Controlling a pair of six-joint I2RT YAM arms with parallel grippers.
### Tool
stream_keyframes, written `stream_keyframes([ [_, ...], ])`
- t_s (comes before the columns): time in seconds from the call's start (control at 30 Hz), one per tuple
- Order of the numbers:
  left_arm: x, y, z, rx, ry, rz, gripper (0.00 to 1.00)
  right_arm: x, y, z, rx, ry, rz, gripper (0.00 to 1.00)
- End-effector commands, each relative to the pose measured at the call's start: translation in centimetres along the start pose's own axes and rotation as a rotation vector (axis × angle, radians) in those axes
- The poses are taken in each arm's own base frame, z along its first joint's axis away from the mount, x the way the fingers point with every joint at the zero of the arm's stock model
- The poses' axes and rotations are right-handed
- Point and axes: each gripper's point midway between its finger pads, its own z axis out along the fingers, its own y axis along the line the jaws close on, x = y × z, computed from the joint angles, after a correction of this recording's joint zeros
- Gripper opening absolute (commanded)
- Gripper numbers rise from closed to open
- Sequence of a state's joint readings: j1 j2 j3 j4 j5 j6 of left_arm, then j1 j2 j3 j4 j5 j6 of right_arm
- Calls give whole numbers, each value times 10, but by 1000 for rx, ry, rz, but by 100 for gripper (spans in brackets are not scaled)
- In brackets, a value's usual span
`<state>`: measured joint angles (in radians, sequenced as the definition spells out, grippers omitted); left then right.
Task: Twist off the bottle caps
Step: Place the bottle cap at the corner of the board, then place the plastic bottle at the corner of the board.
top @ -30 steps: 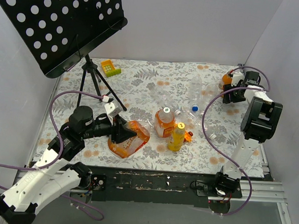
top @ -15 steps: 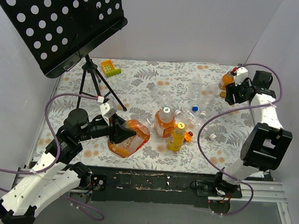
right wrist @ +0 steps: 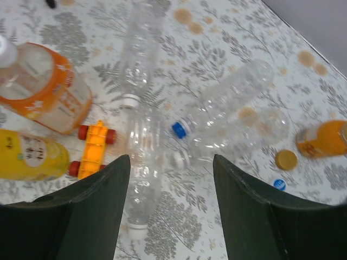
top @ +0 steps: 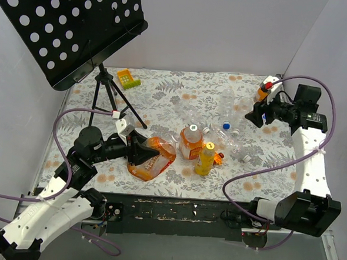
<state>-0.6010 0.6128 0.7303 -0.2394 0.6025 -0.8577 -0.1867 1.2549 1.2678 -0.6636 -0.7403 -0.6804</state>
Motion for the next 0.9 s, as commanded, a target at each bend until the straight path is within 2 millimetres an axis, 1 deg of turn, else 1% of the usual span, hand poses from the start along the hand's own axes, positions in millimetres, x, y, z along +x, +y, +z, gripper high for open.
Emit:
stream_keyframes([
  [0.0, -28, -5, 0, 16, -73, 49, 0, -47, 63, -5, -201, -115, -76, 70],
  [0.03, -30, -5, 1, 18, -77, 52, 0, -55, 78, -4, -242, -133, -99, 70],
  [0.07, -32, -5, 2, 19, -82, 54, 0, -60, 88, -4, -268, -143, -109, 70],
  [0.1, -33, -5, 2, 20, -85, 56, 0, -68, 104, -2, -313, -157, -128, 71],
  [0.23, -39, -5, 5, 24, -95, 62, 0, -90, 143, -4, -438, -211, -158, 71],
  [0.3, -42, -5, 6, 25, -101, 66, 0, -100, 156, -9, -510, -244, -145, 71],
  [0.5, -50, -4, 9, 27, -115, 79, 0, -122, 182, -24, -676, -321, -110, 71],
  [0.6, -57, -3, 12, 27, -126, 93, 0, -127, 194, -30, -739, -342, -100, 71],
  [0.87, -71, 1, 24, 39, -136, 118, 0, -136, 210, -41, -799, -370, -117, 72],
])
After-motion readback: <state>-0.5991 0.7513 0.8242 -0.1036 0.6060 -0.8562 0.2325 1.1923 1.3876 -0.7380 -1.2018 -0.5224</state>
